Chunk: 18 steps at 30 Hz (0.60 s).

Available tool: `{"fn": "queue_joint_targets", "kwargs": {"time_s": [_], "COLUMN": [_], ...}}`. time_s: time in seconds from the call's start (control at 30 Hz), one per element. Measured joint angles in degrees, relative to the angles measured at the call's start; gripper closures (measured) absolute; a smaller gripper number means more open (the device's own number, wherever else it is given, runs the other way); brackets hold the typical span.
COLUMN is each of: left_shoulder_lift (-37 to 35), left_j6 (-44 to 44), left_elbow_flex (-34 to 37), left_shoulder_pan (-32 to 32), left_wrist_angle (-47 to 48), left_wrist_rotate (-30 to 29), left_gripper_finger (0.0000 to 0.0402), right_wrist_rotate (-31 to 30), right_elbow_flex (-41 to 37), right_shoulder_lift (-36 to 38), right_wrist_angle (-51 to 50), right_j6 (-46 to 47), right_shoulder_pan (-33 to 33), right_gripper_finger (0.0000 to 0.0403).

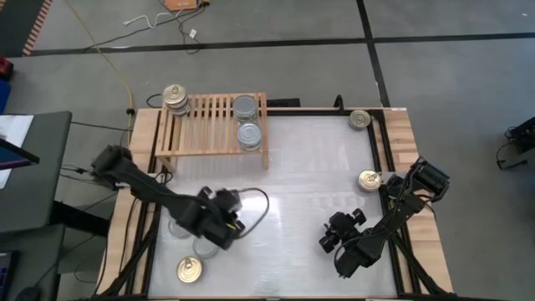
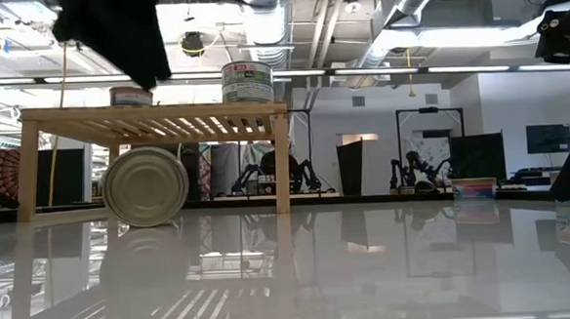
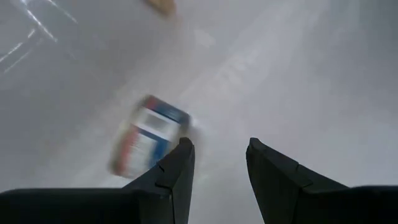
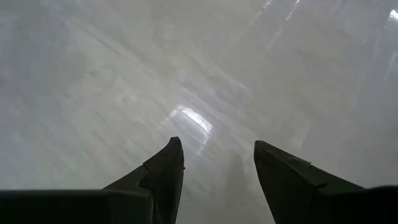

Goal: Stack canned seafood by type on shelf
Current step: Put the blue tuna can on the shelf

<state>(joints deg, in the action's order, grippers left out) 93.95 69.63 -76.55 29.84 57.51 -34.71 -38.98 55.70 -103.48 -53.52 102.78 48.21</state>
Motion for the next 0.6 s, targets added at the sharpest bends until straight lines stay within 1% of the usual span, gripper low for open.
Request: {"fn": "queue_joint_targets", "kwargs": {"time_s": [0.1,0.2,0.37,0.47,0.6], "left_shoulder_lift": [3.3,5.4,5.5,5.4,5.4], "left_j6": [-0.8,-5.2,-5.8,-8.0,-10.4], "left_elbow_flex": [0.0,0.0,-0.1,-0.2,-0.3], "left_shoulder_pan": [-0.8,-1.6,-4.6,-6.2,-6.9], "left_wrist_angle": [-4.4,-8.2,-8.5,-8.6,-9.1], "left_wrist_rotate": [3.6,5.7,9.1,10.7,10.9], "left_gripper_finger": [0.0265,0.0265,0.0265,0.0264,0.0248], "right_wrist_rotate": [0.0,0.0,0.0,0.0,0.0], "right_elbow_flex": [0.0,0.0,0.0,0.0,0.0], "right_shoulder_lift": [0.0,0.0,0.0,0.0,0.0], "right_wrist_angle": [0.1,0.0,0.4,0.4,0.8], "right_j6": [0.0,0.0,0.0,0.2,0.2], "right_shoulder_pan": [0.0,0.0,0.0,0.1,0.1], "right_gripper_finger": [0.0181,0.0181,0.0182,0.0181,0.0181]}}
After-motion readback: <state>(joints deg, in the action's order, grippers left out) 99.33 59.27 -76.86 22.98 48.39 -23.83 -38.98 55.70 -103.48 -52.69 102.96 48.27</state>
